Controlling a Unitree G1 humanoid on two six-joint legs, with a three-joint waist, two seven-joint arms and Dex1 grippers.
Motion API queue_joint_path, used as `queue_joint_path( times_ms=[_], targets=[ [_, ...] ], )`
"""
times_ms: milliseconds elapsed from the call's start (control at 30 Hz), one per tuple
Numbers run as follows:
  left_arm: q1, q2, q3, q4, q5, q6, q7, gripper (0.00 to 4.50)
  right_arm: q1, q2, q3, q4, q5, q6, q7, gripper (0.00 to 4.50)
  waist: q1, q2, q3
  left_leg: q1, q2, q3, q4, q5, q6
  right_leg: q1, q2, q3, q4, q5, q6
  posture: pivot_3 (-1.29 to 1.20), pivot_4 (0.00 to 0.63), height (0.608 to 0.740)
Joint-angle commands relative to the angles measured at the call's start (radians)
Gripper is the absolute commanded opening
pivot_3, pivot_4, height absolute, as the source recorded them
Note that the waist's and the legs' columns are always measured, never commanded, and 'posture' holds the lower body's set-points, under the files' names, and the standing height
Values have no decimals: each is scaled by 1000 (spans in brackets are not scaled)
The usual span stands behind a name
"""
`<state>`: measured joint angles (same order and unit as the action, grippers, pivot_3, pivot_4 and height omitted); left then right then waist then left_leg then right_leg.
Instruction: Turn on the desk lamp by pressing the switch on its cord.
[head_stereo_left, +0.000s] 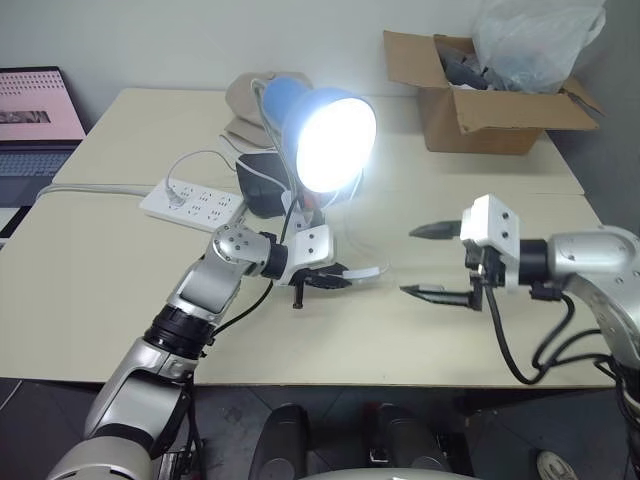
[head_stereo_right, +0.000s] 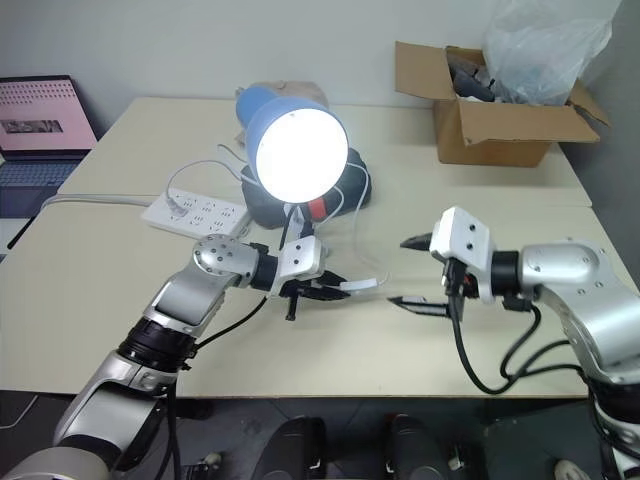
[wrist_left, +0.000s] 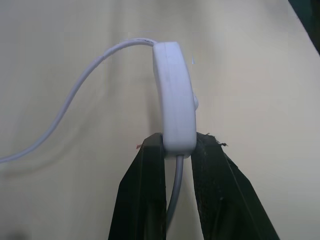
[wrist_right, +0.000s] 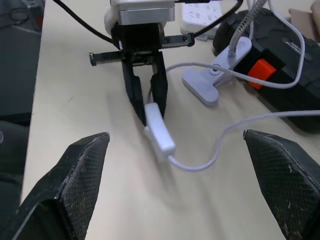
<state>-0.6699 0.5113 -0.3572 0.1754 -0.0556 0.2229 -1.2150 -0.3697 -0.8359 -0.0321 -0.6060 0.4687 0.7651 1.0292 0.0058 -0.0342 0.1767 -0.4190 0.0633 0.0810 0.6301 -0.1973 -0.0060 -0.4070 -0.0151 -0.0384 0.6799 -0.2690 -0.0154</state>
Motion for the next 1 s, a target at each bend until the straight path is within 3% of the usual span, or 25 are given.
queue_joint_path(
  times_ms=[33, 200, 267, 467, 767, 1000],
  targets=[
    [-42, -45, -13, 87, 55, -87, 67, 404, 37, -2, -59, -100, 52, 38, -66, 4500, -4, 0, 0, 0, 0, 0, 0, 0, 0, 0, 0, 0, 0, 0, 0, 0, 150, 740],
    [-84, -113, -24, 254, 106, -163, 122, 404, 81, 6, -44, -134, 32, 41, -152, 4500, -7, 0, 0, 1, 0, 0, 0, 0, 0, 0, 0, 0, 0, 1, 1, 0, 150, 740],
    [-91, -127, -28, 291, 116, -188, 122, 1113, 111, -8, -41, -145, 19, 31, -165, 4500, -7, 0, 0, 1, 0, 0, 0, 0, 0, 0, 0, 1, 0, 1, 1, 0, 150, 740],
    [-92, -132, -30, 322, 116, -223, 76, 2304, 142, -23, -45, -154, 14, 23, -201, 4500, -7, 0, 0, -1, 0, 1, 0, 0, 0, -1, 0, 1, -1, 1, 1, 0, 150, 740],
    [-36, -39, 5, 181, 57, -265, -52, 4294, 127, -54, -35, -109, 8, -21, -183, 4500, -8, 0, 0, -1, 0, 0, 0, 0, 0, -1, 0, 0, -1, 1, 1, 0, 150, 740],
    [42, 72, 95, -15, -40, -146, -75, 4426, 102, -57, -31, -31, -3, -92, -159, 4500, -8, 0, 0, 0, 0, 0, 0, 0, 0, -1, 0, 0, 0, 1, 1, 0, 150, 740]
  ],
)
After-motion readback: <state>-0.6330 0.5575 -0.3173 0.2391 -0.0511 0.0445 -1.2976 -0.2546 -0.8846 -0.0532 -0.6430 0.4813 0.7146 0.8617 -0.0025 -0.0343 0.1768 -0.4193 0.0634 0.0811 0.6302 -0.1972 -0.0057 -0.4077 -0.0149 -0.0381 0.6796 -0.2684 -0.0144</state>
